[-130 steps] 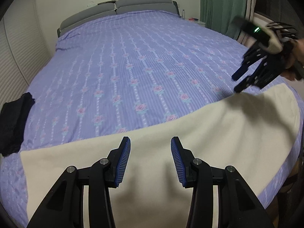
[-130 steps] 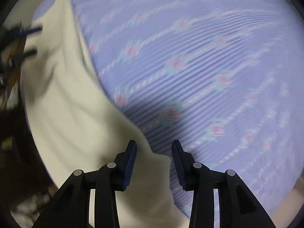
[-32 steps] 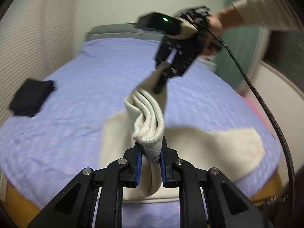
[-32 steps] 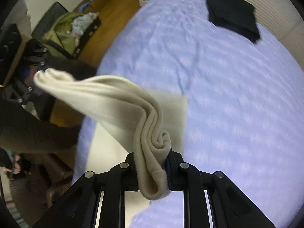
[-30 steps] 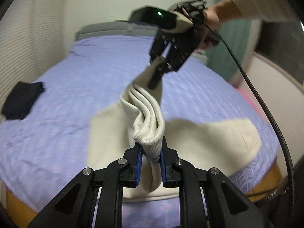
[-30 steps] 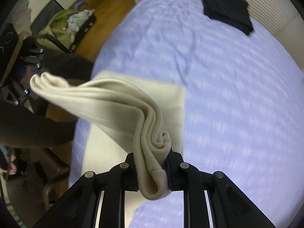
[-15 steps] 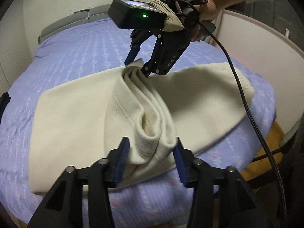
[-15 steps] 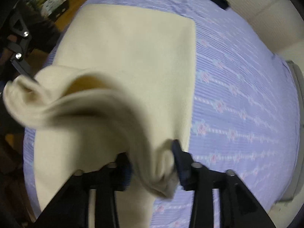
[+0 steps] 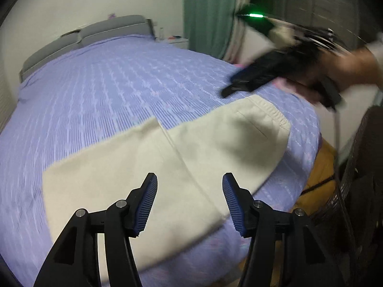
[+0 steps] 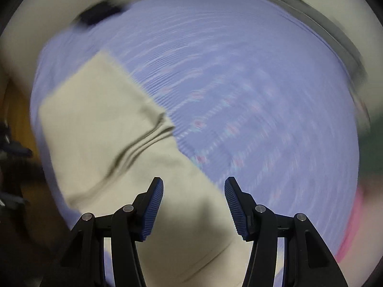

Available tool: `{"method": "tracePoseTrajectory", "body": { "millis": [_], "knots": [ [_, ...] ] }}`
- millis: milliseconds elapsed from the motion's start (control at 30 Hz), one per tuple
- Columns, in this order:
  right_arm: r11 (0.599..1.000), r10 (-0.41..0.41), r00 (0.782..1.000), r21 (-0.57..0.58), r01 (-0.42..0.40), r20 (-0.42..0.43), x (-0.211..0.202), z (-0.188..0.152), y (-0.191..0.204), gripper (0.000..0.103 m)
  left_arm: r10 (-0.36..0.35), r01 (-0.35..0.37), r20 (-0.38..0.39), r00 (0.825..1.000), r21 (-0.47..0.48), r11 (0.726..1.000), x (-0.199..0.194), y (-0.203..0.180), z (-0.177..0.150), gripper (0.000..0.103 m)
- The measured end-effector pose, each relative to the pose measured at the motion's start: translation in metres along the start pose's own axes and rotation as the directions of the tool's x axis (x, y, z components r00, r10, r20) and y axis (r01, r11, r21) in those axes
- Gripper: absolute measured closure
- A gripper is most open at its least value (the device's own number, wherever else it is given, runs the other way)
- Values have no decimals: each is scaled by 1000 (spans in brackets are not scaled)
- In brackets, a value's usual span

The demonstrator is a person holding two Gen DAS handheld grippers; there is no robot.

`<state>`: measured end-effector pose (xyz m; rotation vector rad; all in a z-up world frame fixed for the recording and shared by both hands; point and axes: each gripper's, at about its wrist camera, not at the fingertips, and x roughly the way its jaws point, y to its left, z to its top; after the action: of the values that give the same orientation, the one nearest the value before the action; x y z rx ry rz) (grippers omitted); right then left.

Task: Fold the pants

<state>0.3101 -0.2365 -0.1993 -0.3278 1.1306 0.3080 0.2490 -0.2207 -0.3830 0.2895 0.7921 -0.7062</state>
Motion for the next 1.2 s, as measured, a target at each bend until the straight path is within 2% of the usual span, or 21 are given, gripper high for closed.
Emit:
{"method": "tracePoseTrajectory", "body": {
  "millis": [67, 100, 133, 167, 200, 267, 300, 333, 400, 433, 467, 533, 567, 633, 700, 833, 900, 967, 1000, 1100, 1200],
  "knots": [
    [974, -61, 998, 221, 53, 27, -21, -25, -8, 47, -40, 41, -15, 999, 51, 998, 5, 18, 16, 47],
    [941, -98, 994, 328, 81, 38, -31, -38, -10, 45, -72, 74, -26, 997, 86, 994, 11, 30, 27, 46],
    [880, -148, 988, 462, 109, 48, -42, -58, -10, 41, -114, 120, -52, 992, 141, 983, 21, 43, 45, 45],
    [834, -177, 983, 538, 124, 48, -47, -69, -10, 40, -142, 154, -77, 987, 186, 970, 30, 49, 60, 44],
    [746, -229, 973, 649, 149, 40, -56, -89, -8, 38, -160, 178, -96, 982, 218, 960, 36, 51, 71, 44],
    [596, -296, 955, 785, 167, 22, -65, -121, -6, 37, -202, 239, -143, 969, 329, 914, 58, 55, 104, 43],
    [502, -324, 946, 849, 163, 10, -69, -139, -5, 33, -220, 269, -167, 961, 387, 882, 70, 51, 118, 43],
    [409, -344, 939, 901, 144, 6, -70, -157, -3, 31, -241, 312, -206, 948, 466, 828, 86, 42, 136, 43],
    [243, -364, 931, 964, 110, -14, -67, -188, -4, 31, -264, 365, -258, 930, 540, 759, 108, 24, 155, 43],
    [166, -374, 927, 982, 89, -21, -65, -202, -4, 31, -288, 412, -299, 910, 564, 716, 123, 11, 169, 43],
    [105, -385, 923, 992, 74, -29, -63, -213, -5, 31, -316, 459, -336, 887, 565, 686, 136, -1, 179, 43],
    [-4, -403, 915, 1000, 24, -24, -59, -233, -7, 31, -382, 556, -408, 829, 537, 634, 166, -27, 201, 43],
    [-49, -412, 911, 999, -11, -10, -56, -242, -10, 31, -395, 581, -430, 812, 530, 617, 180, -37, 209, 43],
    [-95, -424, 906, 994, -61, 15, -48, -254, -16, 31, -399, 615, -474, 785, 521, 592, 212, -63, 224, 43],
    [-139, -422, 906, 985, -105, 37, -36, -265, -24, 31, -396, 638, -506, 766, 525, 563, 233, -83, 232, 43],
    [-191, -405, 912, 969, -155, 66, -12, -279, -38, 31, -336, 657, -572, 748, 568, 496, 268, -123, 229, 43],
    [-203, -398, 914, 964, -170, 77, -2, -285, -45, 31, -308, 663, -595, 742, 583, 470, 283, -136, 225, 43],
    [-209, -389, 916, 959, -191, 98, 6, -289, -50, 31, -284, 680, -627, 726, 587, 441, 293, -147, 220, 43],
    [-214, -385, 916, 954, -210, 116, 11, -291, -52, 31, -272, 694, -650, 710, 578, 430, 300, -154, 216, 43],
    [-218, -381, 910, 940, -261, 164, 23, -295, -57, 31, -237, 716, -694, 680, 559, 418, 317, -165, 207, 43],
    [-184, -387, 896, 934, -306, 217, 32, -292, -65, 31, -205, 724, -720, 663, 546, 422, 331, -174, 202, 43]
  ]
}}
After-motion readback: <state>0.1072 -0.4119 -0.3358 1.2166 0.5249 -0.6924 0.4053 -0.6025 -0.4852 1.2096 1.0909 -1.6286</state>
